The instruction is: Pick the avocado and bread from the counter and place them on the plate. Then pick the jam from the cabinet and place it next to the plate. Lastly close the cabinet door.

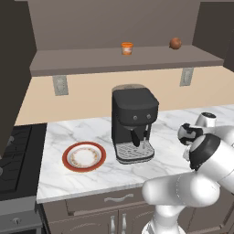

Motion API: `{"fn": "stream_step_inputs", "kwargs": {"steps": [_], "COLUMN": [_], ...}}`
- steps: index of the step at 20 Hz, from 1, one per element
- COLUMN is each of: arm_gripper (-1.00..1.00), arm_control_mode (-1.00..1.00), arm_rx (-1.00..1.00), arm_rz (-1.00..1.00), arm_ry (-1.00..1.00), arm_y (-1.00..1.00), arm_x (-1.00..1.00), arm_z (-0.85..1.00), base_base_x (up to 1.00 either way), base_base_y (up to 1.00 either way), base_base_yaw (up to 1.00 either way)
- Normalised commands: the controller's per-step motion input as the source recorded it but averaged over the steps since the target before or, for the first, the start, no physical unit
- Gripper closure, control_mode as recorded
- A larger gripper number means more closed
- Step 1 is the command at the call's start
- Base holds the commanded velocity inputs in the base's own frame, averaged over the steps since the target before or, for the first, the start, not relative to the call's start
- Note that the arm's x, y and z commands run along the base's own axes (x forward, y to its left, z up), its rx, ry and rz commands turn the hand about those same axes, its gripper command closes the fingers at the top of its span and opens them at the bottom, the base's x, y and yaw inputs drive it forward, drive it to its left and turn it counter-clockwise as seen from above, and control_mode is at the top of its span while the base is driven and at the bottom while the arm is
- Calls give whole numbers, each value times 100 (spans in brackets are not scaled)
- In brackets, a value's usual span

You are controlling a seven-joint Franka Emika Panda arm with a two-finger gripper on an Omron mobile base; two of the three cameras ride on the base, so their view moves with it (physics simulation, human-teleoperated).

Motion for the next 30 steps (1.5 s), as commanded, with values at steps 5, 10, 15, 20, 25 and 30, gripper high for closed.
{"fn": "stream_step_inputs", "kwargs": {"steps": [5, 10, 15, 20, 25, 30], "arm_gripper": [100, 100, 100, 100, 100, 100], "arm_control_mode": [-100, -100, -100, -100, -100, -100], "arm_rx": [-1, 0, 2, 2, 0, 0], "arm_rz": [2, 1, 0, 0, 0, 0], "arm_ry": [0, 0, -9, -11, -11, -7], "arm_y": [0, -4, -5, 0, 4, 15], "arm_x": [0, -1, -18, -16, -23, -31], "arm_z": [-10, -2, 28, 47, 53, 62], "base_base_x": [0, 0, 0, 0, 0, 0], "base_base_y": [0, 0, 0, 0, 0, 0], "base_base_yaw": [0, 0, 0, 0, 0, 0]}}
